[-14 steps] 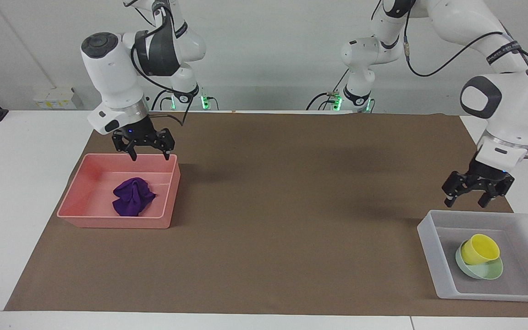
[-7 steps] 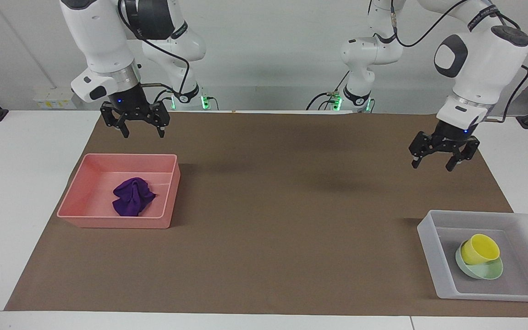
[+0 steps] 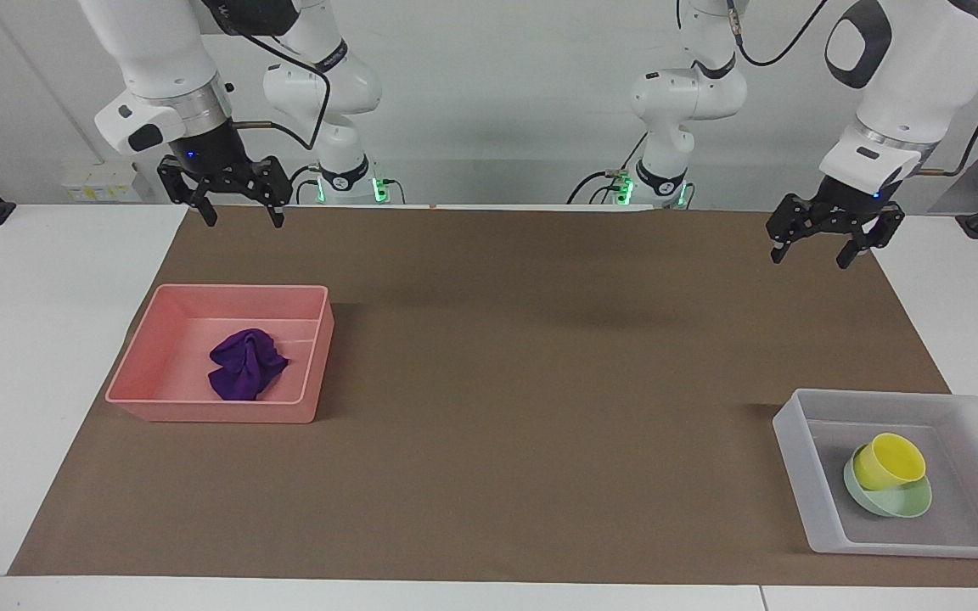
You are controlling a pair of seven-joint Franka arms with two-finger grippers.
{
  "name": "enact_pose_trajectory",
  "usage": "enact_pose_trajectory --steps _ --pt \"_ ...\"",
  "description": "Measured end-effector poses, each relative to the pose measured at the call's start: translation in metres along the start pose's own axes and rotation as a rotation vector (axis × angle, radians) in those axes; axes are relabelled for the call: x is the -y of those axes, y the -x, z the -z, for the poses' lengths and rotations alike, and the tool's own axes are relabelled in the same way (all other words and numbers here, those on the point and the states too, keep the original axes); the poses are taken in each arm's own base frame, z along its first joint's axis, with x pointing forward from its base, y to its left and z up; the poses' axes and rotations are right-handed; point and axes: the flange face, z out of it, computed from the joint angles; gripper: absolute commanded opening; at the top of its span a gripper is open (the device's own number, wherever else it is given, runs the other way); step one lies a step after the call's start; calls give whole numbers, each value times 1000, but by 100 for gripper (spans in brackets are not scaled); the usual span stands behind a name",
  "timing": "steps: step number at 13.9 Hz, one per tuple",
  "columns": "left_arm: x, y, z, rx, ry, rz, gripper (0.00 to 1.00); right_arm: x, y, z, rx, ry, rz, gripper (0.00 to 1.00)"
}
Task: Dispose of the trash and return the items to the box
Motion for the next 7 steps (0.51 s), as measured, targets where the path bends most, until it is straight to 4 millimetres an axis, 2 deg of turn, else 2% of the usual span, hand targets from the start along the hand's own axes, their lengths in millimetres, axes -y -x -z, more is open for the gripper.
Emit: enact_pose_trajectory --steps 4,7 --pt "5 6 -3 53 -8 9 100 -5 3 14 0 7 51 100" --pt "14 9 -5 65 -8 34 100 -5 3 11 6 8 71 100"
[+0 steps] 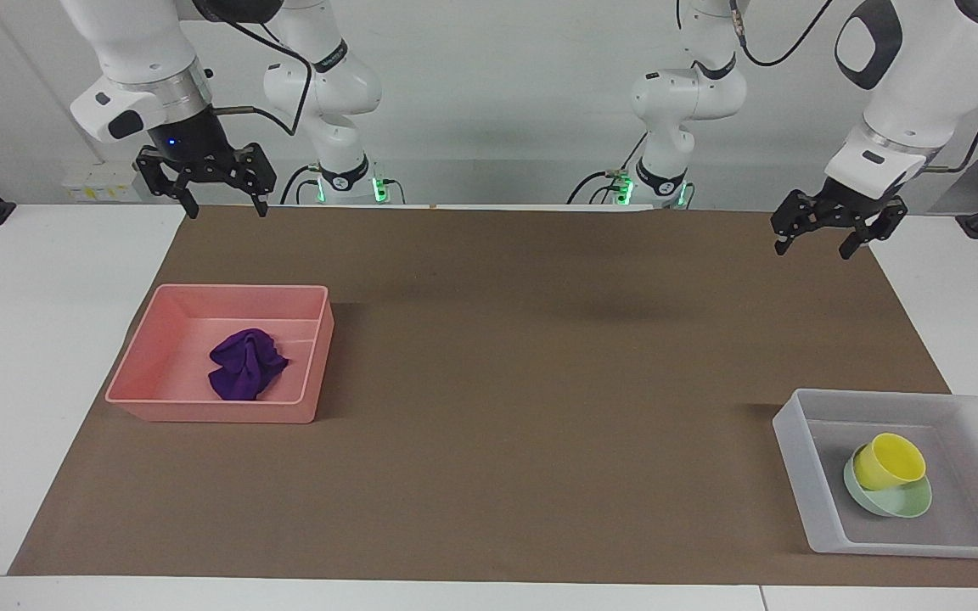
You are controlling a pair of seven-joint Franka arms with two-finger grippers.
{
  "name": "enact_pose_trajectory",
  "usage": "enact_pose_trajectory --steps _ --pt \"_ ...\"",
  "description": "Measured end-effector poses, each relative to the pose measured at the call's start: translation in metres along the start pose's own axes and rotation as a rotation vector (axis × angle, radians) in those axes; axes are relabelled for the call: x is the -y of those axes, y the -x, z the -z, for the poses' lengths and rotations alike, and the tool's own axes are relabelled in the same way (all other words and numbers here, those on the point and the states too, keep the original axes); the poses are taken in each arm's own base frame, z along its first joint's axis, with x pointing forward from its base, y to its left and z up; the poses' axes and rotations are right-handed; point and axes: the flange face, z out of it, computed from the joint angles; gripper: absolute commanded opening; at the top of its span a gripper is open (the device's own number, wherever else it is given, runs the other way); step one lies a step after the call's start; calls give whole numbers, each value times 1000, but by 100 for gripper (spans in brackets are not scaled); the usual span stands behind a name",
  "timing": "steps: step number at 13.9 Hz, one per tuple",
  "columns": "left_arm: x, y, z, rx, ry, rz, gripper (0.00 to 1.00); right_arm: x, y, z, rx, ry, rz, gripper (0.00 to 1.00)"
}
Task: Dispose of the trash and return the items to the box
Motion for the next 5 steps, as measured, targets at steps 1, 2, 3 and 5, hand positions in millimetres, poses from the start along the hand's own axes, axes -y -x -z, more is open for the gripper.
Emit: enact_pose_trajectory --steps 1,2,3,5 --pt "1 0 -2 3 0 27 100 0 -1 -3 2 0 4 100" --pt "1 0 -3 6 0 68 100 -1 -1 -6 4 1 10 100" --pt "1 1 -3 7 0 99 100 -3 -1 -8 7 4 20 100" --pt "1 1 -3 7 0 116 100 -11 -1 -9 10 15 35 100"
